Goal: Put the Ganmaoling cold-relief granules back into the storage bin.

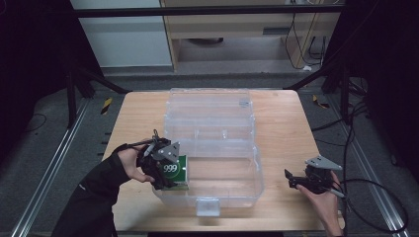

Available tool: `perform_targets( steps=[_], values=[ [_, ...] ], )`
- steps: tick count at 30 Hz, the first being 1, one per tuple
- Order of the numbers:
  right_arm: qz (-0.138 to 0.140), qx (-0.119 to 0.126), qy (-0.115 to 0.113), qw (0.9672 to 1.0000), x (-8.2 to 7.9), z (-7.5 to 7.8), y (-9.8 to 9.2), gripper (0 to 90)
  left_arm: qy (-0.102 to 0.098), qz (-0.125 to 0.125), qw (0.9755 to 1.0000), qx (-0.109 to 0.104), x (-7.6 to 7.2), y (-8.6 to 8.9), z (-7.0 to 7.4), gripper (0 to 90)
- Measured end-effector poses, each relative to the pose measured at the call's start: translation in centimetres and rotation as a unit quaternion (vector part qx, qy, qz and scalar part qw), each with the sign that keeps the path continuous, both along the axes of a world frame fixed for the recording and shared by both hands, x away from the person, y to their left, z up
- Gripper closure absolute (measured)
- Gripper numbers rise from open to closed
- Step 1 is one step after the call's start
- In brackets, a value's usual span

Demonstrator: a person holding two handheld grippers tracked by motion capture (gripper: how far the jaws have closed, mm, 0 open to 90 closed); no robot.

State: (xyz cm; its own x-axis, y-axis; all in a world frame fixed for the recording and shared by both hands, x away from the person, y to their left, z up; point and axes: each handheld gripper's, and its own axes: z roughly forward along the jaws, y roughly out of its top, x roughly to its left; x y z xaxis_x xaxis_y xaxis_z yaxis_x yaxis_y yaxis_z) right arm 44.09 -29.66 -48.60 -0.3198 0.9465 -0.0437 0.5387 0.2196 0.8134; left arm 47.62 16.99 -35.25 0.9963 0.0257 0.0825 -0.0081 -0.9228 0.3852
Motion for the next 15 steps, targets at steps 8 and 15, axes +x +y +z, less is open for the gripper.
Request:
perform_targets(
  steps=[8, 15],
  values=[
    [-0.001, 0.002, 0.002, 1.0000, 0.0, 0.0, 0.0, 3.5, 0.010, 0.001, 0.9999, 0.001, 0.1, -0.2, -1.3, 14.8],
    [0.001, -0.001, 0.001, 1.0000, 0.0, 0.0, 0.0, 3.4, 0.021, 0.007, 0.9998, 0.000, 0.2, -0.3, -2.4, 14.8]
  ],
)
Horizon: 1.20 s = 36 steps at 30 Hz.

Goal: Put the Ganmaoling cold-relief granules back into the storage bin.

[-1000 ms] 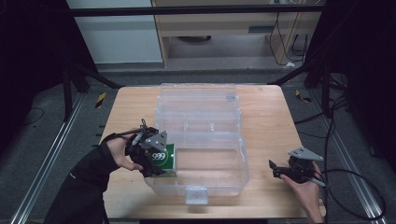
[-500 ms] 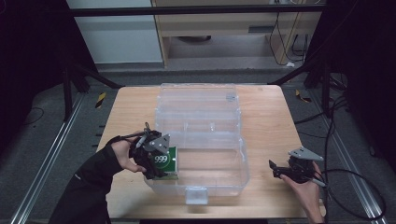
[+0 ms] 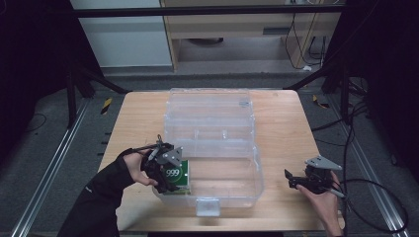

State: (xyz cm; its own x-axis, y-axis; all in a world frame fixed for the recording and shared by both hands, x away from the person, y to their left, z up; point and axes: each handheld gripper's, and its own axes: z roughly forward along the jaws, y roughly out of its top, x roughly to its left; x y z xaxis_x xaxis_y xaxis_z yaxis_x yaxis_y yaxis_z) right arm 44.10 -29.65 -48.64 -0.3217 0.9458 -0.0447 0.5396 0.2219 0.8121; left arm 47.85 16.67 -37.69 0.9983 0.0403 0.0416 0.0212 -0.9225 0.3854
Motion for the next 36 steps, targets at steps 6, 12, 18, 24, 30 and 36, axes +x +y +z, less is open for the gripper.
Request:
perform_targets(
  steps=[6, 12, 18, 24, 30, 36],
  values=[
    [0.000, 0.001, 0.000, 1.0000, 0.0, 0.0, 0.0, 3.4, 0.003, 0.000, 1.0000, 0.005, 0.2, -0.2, -0.8, 14.8],
    [-0.001, 0.002, 0.002, 1.0000, 0.0, 0.0, 0.0, 3.3, 0.010, 0.003, 0.9999, 0.009, 0.3, -0.4, -1.8, 14.8],
    [0.000, 0.001, 0.002, 1.0000, 0.0, -0.1, 0.0, 3.0, 0.010, 0.006, 0.9999, 0.008, 0.3, -0.5, -2.5, 14.8],
    [0.000, 0.000, 0.001, 1.0000, 0.0, 0.0, 0.0, 2.9, 0.004, 0.006, 0.9997, 0.021, 0.2, -0.4, -2.7, 14.3],
    [0.000, 0.001, 0.002, 1.0000, 0.0, -0.1, 0.0, 2.9, 0.002, 0.011, 0.9995, 0.029, 0.1, -0.2, -2.8, 13.7],
    [0.001, 0.000, 0.003, 1.0000, 0.0, -0.1, 0.0, 2.6, 0.003, 0.015, 0.9996, 0.024, 0.0, 0.0, -3.0, 13.2]
  ],
)
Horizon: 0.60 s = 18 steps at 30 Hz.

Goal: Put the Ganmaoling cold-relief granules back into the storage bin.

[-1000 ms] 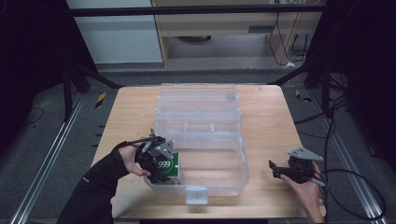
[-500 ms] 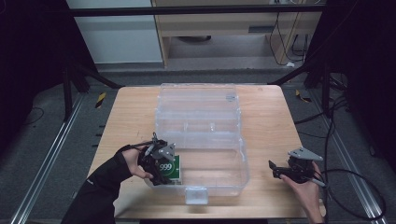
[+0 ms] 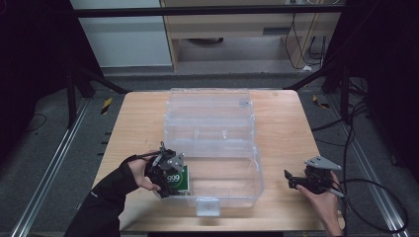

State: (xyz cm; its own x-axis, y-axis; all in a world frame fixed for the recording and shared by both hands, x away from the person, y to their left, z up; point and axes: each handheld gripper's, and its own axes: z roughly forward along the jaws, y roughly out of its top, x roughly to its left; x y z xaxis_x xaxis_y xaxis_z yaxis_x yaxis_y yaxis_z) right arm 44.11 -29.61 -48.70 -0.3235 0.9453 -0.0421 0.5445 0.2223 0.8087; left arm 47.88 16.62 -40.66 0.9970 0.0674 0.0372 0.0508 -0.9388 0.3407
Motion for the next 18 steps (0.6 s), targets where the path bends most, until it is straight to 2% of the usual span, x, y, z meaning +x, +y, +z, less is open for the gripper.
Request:
perform_targets(
  steps=[1, 5, 11, 18],
  values=[
    [0.000, 0.000, 0.000, 1.0000, 0.0, 0.0, 0.0, 2.6, 0.000, 0.001, 1.0000, 0.000, 0.0, 0.0, 0.0, 13.1],
    [0.000, 0.000, 0.000, 1.0000, 0.0, 0.0, 0.0, 2.5, -0.004, 0.011, 0.9994, -0.032, -0.1, 0.4, 1.0, 13.1],
    [-0.001, 0.000, -0.002, 1.0000, 0.0, 0.1, 0.0, 2.5, -0.024, 0.019, 0.9986, -0.042, -0.3, 1.2, 2.6, 14.9],
    [-0.003, 0.002, -0.001, 1.0000, -0.1, 0.1, -0.1, 2.5, -0.045, 0.054, 0.9937, -0.087, -0.5, 2.9, 3.9, 20.6]
  ],
)
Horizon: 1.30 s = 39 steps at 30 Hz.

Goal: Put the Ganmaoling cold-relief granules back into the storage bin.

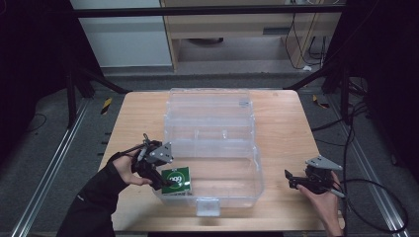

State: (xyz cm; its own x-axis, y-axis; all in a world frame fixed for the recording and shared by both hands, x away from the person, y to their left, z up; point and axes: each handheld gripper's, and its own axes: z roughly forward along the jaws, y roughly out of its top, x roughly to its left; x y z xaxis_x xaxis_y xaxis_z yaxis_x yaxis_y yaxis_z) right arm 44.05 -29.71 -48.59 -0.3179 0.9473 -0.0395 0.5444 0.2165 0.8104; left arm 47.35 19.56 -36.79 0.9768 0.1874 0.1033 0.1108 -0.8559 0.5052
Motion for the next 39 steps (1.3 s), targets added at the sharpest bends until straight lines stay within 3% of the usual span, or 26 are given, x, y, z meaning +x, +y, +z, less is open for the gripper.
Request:
perform_targets(
  steps=[5, 10, 18, 25, 30, 31, 34, 39],
  values=[
    [-0.001, 0.001, 0.002, 1.0000, 0.0, 0.0, 0.0, 2.5, -0.016, 0.028, 0.9990, -0.029, -0.3, 1.5, 0.8, 20.9],
    [-0.001, 0.002, 0.003, 1.0000, -0.1, 0.0, 0.0, 2.6, -0.027, 0.066, 0.9960, -0.054, -0.4, 3.1, 1.1, 18.9],
    [-0.002, 0.003, 0.003, 1.0000, -0.1, 0.0, 0.0, 2.7, -0.040, 0.138, 0.9853, -0.092, -0.7, 6.0, 0.1, 15.9],
    [-0.003, 0.005, 0.004, 1.0000, -0.1, 0.0, 0.0, 2.8, -0.048, 0.208, 0.9688, -0.126, -0.7, 8.7, -1.4, 16.0],
    [-0.004, 0.004, 0.003, 1.0000, -0.1, 0.0, -0.1, 2.9, -0.053, 0.259, 0.9530, -0.149, -0.7, 10.5, -2.9, 16.6],
    [-0.004, 0.006, 0.005, 1.0000, -0.1, 0.0, -0.1, 2.9, -0.054, 0.265, 0.9509, -0.151, -0.6, 10.8, -3.1, 17.2],
    [-0.003, 0.005, 0.005, 1.0000, -0.1, -0.1, 0.0, 3.1, -0.054, 0.297, 0.9398, -0.160, -0.5, 11.8, -4.4, 19.1],
    [-0.004, 0.004, 0.003, 1.0000, -0.1, -0.1, -0.1, 3.4, -0.047, 0.335, 0.9263, -0.167, -0.2, 12.6, -6.2, 21.1]
  ],
)
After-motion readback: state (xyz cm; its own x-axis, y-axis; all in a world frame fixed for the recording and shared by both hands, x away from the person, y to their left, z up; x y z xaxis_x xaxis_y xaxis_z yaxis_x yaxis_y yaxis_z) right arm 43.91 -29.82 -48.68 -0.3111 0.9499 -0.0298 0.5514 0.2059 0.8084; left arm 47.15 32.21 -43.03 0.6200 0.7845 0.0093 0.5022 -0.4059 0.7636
